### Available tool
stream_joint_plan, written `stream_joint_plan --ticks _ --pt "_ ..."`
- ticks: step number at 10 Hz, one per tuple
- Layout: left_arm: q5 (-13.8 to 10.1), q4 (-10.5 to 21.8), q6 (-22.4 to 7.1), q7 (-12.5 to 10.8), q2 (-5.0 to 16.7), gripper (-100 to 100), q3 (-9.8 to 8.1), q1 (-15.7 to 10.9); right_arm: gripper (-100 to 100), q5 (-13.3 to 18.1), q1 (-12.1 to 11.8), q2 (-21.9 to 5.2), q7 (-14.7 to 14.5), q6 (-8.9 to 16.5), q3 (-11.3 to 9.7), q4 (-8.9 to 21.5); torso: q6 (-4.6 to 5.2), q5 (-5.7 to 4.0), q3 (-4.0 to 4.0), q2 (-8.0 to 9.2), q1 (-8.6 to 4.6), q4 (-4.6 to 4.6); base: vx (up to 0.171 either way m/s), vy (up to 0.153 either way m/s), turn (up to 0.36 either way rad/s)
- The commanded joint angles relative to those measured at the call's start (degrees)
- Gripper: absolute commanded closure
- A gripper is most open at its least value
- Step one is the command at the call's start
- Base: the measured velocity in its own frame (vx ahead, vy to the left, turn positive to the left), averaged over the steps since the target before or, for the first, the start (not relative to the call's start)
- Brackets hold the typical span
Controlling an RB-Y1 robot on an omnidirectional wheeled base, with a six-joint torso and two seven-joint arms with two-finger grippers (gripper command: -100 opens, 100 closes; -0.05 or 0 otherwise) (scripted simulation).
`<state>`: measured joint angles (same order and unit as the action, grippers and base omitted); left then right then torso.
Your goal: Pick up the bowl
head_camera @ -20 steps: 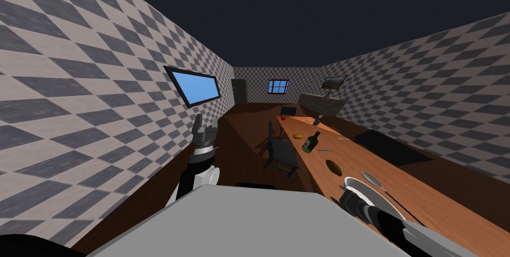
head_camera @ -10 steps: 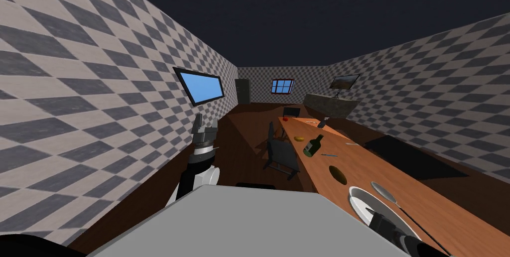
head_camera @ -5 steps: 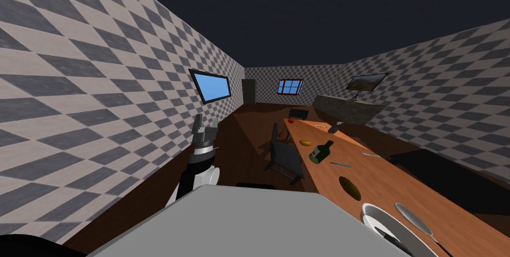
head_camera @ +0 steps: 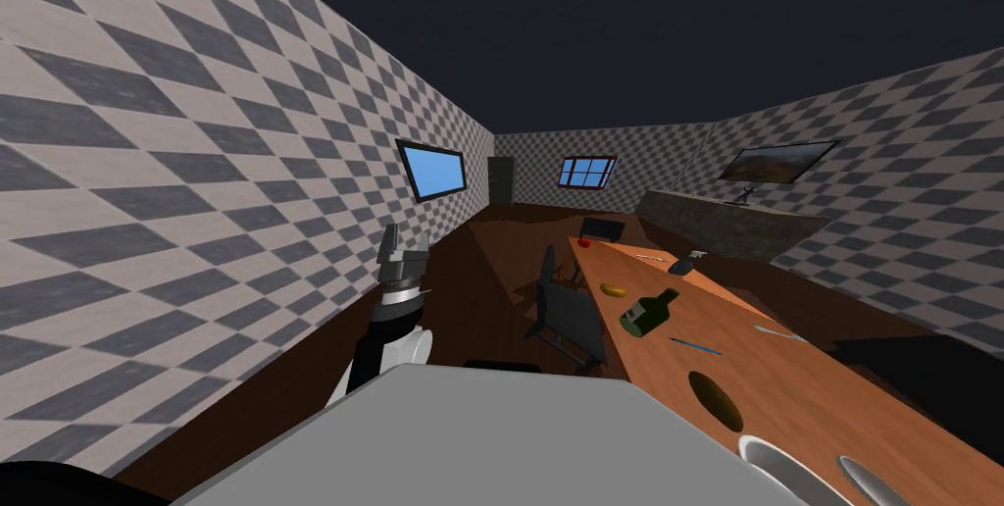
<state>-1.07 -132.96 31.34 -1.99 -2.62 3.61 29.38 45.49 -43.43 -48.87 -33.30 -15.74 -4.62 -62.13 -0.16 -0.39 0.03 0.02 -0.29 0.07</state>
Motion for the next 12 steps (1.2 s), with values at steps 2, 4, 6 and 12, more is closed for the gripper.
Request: stream_joint_plan --ticks 2,4,6,12 --pt "0.0 0.0 0.0 0.0 0.0 0 0.0 -0.01 -100 1.67 -3.95 2.75 0.7 1.03 2.92 -2.08 -0.05 0.0 0.0 -0.01 -0.02 0.0 -0.012 -0.041 0.217" --pt "0.0 0.0 0.0 0.0 0.0 0 0.0 -0.01 -100 3.13 -6.97 5.29 1.0 1.63 5.67 -3.44 -0.04 0.01 0.0 0.0 -0.01 0.0 -0.016 -0.035 0.19" --pt "0.0 0.0 0.0 0.0 0.0 0 0.0 -0.01 -100 4.58 -9.98 7.84 1.3 2.22 8.42 -4.79 -0.04 0.01 0.01 0.01 0.0 0.0 -0.018 -0.036 0.194" --pt "0.0 0.0 0.0 0.0 0.0 0 0.0 0.01 100 5.89 -12.13 10.36 1.29 2.55 10.92 -5.57 -0.03 0.02 -0.05 -0.09 0.08 -0.01 -0.007 -0.015 0.069"
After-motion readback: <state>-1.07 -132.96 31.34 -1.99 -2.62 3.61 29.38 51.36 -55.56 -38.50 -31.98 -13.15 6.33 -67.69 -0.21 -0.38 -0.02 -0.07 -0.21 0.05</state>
